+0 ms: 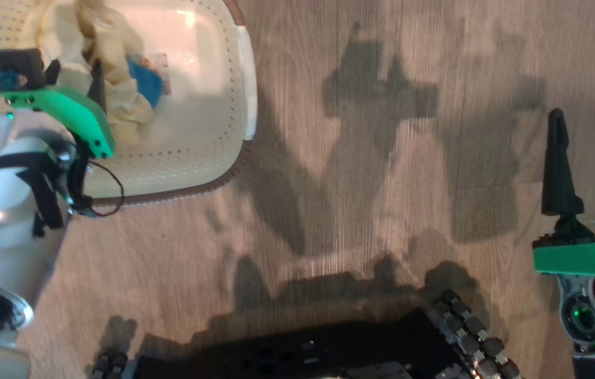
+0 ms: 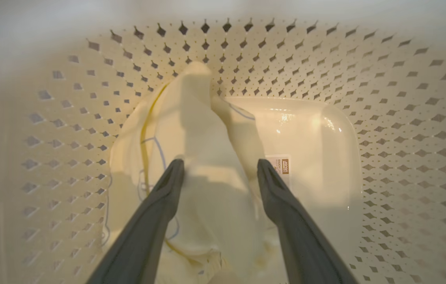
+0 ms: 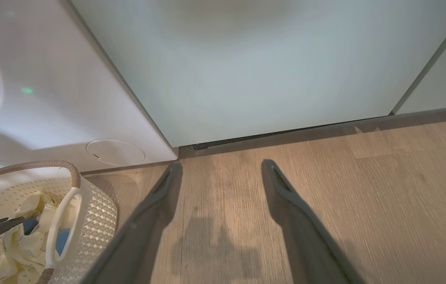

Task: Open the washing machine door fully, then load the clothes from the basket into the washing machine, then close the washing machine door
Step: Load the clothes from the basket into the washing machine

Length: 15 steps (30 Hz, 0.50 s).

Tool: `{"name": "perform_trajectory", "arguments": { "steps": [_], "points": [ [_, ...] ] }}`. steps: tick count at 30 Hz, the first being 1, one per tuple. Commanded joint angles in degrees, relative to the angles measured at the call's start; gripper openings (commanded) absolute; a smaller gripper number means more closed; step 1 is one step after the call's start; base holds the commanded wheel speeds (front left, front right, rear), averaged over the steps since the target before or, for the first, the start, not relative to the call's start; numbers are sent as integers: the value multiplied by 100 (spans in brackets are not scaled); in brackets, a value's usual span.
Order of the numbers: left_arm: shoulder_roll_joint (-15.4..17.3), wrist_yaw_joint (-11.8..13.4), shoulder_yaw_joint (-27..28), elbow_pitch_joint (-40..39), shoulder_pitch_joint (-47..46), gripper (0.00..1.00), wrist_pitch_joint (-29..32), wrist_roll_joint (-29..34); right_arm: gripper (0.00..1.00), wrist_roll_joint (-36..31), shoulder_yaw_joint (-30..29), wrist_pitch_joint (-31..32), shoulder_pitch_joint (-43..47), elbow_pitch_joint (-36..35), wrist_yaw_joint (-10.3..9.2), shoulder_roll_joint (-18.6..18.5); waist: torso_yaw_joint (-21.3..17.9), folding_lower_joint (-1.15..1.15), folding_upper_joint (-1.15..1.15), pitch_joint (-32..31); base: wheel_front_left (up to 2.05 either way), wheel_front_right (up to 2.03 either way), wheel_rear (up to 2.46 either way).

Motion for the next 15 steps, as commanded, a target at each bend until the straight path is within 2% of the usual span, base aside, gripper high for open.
{"name": "perform_trajectory", "arguments": {
  "steps": [1, 5, 15],
  "points": [
    [344, -22, 131, 57, -27, 100, 54, 15, 100, 67, 129, -51, 125, -116, -16, -39, -91, -1, 0, 141, 0, 0, 0],
    [437, -135, 146, 387, -340, 100, 341, -51, 100, 115, 251, -80, 57, -76, -16, -39, -199, -1, 0, 346, 0, 0, 0],
    [720, -230, 196, 903, -887, 100, 959, -180, 100, 266, 621, -125, -150, 42, -16, 6, -541, -1, 0, 756, 0, 0, 0]
  ]
}}
